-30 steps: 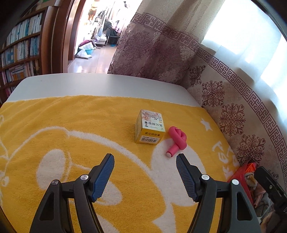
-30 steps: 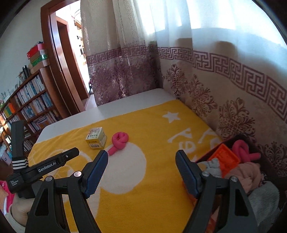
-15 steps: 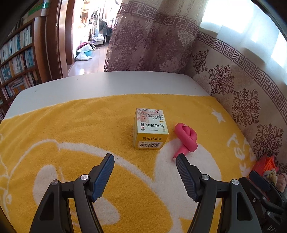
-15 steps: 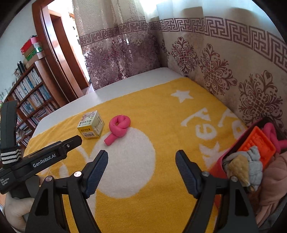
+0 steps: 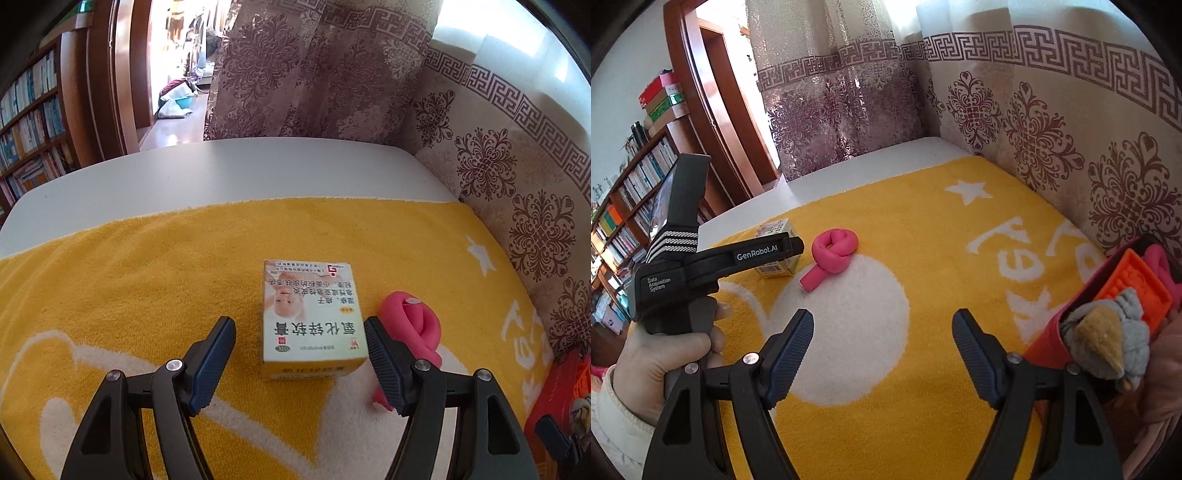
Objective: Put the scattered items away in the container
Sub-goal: 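Grasp the medicine box with the left tool while right tool grasps the last pink curler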
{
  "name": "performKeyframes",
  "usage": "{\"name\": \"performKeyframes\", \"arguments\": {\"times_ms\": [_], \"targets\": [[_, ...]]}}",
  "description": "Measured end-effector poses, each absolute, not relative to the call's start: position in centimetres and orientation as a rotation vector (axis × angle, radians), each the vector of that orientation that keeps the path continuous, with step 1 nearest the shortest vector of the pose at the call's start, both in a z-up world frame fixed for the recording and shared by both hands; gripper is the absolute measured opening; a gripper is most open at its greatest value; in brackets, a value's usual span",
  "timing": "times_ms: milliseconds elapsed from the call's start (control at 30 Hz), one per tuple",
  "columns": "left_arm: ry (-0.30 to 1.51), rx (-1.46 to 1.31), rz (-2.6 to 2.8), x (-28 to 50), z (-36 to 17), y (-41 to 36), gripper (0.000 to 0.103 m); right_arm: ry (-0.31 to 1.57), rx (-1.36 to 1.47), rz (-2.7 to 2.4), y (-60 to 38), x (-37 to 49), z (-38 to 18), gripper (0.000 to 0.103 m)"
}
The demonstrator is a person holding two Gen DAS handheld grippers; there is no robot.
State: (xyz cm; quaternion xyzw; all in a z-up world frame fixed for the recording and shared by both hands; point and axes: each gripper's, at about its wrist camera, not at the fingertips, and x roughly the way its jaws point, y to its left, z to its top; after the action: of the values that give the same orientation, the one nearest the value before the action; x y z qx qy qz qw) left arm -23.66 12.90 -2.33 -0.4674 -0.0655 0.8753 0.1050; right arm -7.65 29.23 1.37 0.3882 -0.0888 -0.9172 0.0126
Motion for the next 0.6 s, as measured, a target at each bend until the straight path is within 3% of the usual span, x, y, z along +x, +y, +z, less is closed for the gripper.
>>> {"name": "performKeyframes", "arguments": {"times_ms": [67,333,600], "targets": [[-0.205,-1.389,2.582,-23.8,-2.7,12.3,0.050,-0.254,1.204,-2.858,28.9,-7.7,1.2,0.081],[-0.280,-1.328,2.610,-22.0,-1.3,9.3,0.049,-0.182,1.204,-2.831,27.7,-7.9,0.2,0.081],[-0.373,-1.274,2.629,-20.8,-0.1,7.2,0.049,-0.298,1.353,-2.756,28.1,-10.4,-0.1,0.081]]}}
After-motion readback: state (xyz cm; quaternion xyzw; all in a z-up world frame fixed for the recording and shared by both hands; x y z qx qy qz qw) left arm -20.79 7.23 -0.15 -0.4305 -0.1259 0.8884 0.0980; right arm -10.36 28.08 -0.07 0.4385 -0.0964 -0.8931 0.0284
